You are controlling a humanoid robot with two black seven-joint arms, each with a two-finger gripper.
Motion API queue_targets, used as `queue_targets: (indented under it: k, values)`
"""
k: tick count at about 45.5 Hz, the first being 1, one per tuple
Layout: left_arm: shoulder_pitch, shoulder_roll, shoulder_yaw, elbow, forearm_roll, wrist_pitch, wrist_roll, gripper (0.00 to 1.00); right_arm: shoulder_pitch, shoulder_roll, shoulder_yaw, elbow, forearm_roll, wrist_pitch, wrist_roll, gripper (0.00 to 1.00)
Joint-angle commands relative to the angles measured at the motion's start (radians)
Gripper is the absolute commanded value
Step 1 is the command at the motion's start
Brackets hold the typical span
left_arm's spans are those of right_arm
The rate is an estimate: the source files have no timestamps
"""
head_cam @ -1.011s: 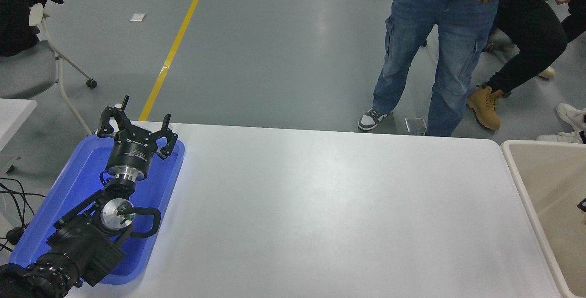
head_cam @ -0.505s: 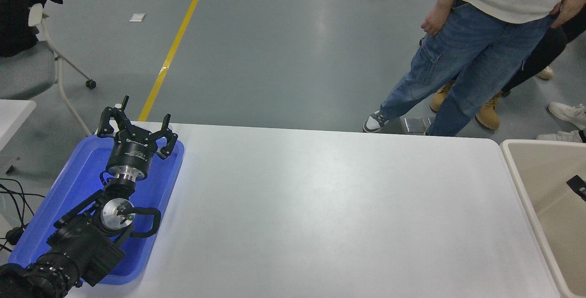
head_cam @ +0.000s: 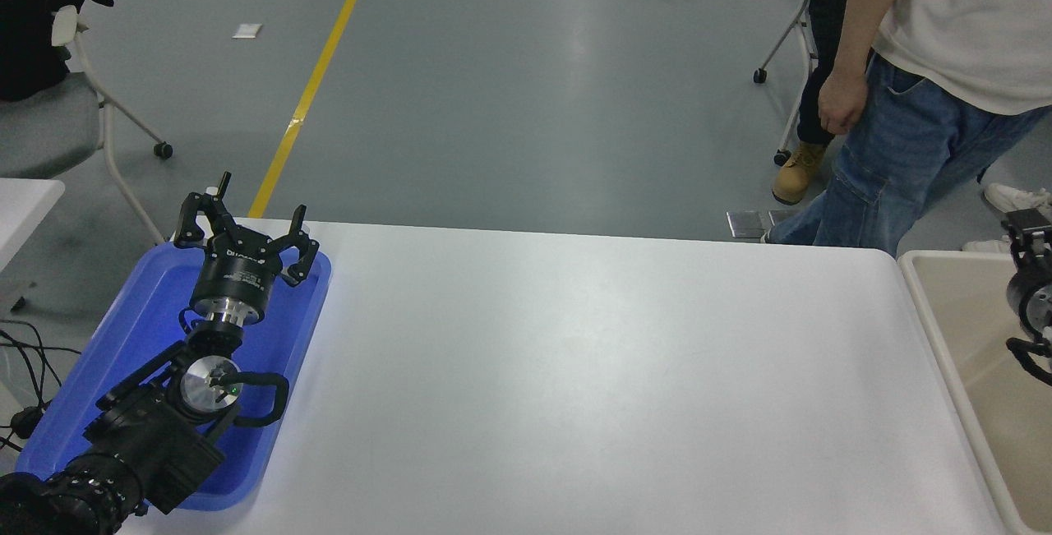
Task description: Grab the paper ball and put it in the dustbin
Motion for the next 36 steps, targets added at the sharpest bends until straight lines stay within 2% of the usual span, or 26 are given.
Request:
queue_targets:
  k: [1,11,16,23,36]
  values:
    - [0.000,0.000,0.000,0.000,-0.001,0.000,0.000,1.00,-0.073,-0.014,0.392,0.225,-0.013,0.004,0.098,1.00]
    - [0.000,0.000,0.000,0.000,-0.001,0.000,0.000,1.00,-0.202,0.012,0.561,0.417,-0.047,0.047,0.423,1.00]
    - [0.000,0.000,0.000,0.000,-0.001,0.000,0.000,1.00,-0.242,0.051,0.599,0.428,-0.050,0.073,0.504,1.00]
    - [0.000,0.000,0.000,0.000,0.001,0.000,0.000,1.00,-0.298,0.100,0.607,0.431,-0.052,0.090,0.527,1.00]
    - [0.000,0.000,0.000,0.000,-0.001,0.000,0.000,1.00,-0.378,0.177,0.606,0.430,-0.052,0.145,0.529,1.00]
